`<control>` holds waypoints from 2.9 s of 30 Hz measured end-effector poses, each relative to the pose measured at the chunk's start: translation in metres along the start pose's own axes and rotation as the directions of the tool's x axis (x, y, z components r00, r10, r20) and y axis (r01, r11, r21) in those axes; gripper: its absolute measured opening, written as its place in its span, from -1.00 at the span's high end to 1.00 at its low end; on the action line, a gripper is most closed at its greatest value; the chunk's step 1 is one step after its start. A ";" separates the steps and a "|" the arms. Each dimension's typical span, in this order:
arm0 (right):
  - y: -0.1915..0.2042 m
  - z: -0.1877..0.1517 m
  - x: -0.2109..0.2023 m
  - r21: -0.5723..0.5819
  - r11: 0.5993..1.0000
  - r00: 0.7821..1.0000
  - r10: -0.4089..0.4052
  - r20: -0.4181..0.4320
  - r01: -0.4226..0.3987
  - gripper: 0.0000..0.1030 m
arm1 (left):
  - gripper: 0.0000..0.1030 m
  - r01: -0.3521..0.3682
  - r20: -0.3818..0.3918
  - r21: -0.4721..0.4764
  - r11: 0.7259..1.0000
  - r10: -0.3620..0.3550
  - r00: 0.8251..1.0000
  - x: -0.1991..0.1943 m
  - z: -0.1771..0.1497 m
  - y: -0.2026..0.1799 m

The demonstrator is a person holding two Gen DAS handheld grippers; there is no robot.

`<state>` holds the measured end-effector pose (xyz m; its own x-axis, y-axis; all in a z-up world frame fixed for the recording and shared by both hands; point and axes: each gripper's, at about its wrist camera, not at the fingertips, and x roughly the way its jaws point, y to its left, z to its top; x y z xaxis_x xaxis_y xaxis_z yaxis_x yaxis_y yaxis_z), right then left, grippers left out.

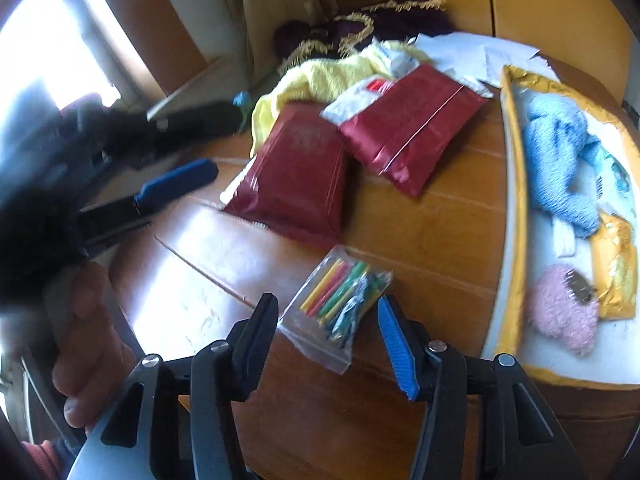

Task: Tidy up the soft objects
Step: 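Grasp the clear bag of coloured sticks with the right tool while the left tool grasps the dark red pouch, then lift the sticks bag and dark red pouch and carry both toward the white box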

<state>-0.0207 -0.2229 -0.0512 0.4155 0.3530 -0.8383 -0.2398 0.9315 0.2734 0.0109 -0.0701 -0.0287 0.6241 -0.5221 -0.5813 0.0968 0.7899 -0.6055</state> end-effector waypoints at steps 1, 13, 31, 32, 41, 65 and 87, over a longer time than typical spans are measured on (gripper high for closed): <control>-0.001 0.000 0.003 0.003 1.000 1.000 -0.003 -0.010 0.003 -0.01 | -0.15 -0.007 0.001 0.000 1.000 0.007 1.000 0.000 0.000 0.001; 0.017 -0.002 0.013 -0.058 0.982 0.984 -0.176 0.025 0.177 0.25 | -0.15 -0.037 -0.014 -0.019 0.999 0.037 0.999 0.005 0.000 0.012; 0.010 -0.002 0.008 -0.062 0.988 0.987 -0.134 0.091 0.140 0.60 | -0.15 -0.168 -0.080 0.127 0.978 0.178 0.981 0.044 0.008 -0.004; 0.010 -0.002 0.009 -0.065 0.989 0.989 -0.125 0.085 0.130 0.60 | -0.15 -0.177 -0.091 0.139 0.974 0.190 0.977 0.049 0.008 -0.005; -0.005 0.000 0.011 0.007 1.000 0.998 -0.019 0.057 0.018 0.59 | -0.14 -0.237 -0.085 0.203 0.950 0.259 0.962 0.065 0.011 -0.010; -0.014 -0.001 0.006 0.035 0.994 0.993 0.101 0.055 -0.103 0.60 | 0.79 -0.192 -0.098 0.097 0.977 0.201 0.975 0.036 0.012 0.011; -0.010 0.005 -0.025 0.030 0.996 0.987 0.077 0.142 -0.082 0.67 | 0.90 -0.066 0.016 0.043 0.997 0.065 0.998 -0.022 0.024 -0.005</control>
<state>-0.0245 -0.2406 -0.0303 0.5165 0.4324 -0.7391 -0.2467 0.9017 0.3552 0.0157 -0.0548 -0.0002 0.6415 -0.4643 -0.6106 0.0885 0.8355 -0.5423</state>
